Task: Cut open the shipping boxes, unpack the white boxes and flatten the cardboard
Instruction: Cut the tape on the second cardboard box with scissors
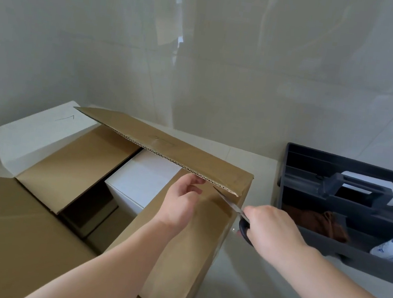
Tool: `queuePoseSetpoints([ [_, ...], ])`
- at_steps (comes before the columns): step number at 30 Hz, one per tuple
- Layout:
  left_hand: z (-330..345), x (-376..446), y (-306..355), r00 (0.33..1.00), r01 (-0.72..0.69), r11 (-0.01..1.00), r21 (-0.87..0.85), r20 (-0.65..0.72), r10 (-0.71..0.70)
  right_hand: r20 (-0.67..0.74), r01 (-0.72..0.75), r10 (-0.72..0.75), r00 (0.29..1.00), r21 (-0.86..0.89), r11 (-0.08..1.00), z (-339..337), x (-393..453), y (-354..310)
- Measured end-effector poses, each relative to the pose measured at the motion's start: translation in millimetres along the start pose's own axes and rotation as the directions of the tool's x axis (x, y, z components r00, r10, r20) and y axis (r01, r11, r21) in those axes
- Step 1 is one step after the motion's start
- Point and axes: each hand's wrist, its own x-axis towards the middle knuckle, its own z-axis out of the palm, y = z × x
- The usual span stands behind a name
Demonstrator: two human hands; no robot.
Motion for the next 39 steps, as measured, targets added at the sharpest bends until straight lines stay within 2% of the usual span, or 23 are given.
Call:
queuePoseSetpoints([
  [3,0,0,-2,1.0,-0.013,1.0,0.004,0.003,0.013,0.113,0.006,-0.011,0.994,0.041,0.999,-1,0,-1],
  [5,1,0,-3,1.0,-0.019,1.0,0.006,-0.014,0.019,0.135,0.017,-0.025,0.99,0.066,0.998,0,3,-3],
  [12,1,1,3,0.998,-0.042,0.999,-0.023,-0.037,0.042,0.045,0.05,-0.056,0.997,0.131,0.99,6,7,-1],
  [24,2,1,0,0.999,-0.047,0.999,-0.024,-0.028,0.046,-0.004,0.11,-0.111,0.994,0.173,0.979,22,8,-6],
  [28,2,1,-3,0.999,-0.047,0.998,-0.037,-0.026,0.046,0.042,0.08,-0.087,0.995,0.151,0.985,30,7,-5],
  [35,4,-2,0,0.996,-0.091,0.994,-0.053,-0.024,0.089,0.029,0.05,-0.054,0.998,0.115,0.992,30,-1,-1],
  [39,3,-1,3,0.997,-0.069,0.997,-0.018,-0.039,0.068,0.017,-0.016,0.013,1.0,0.169,0.986,34,-14,12],
])
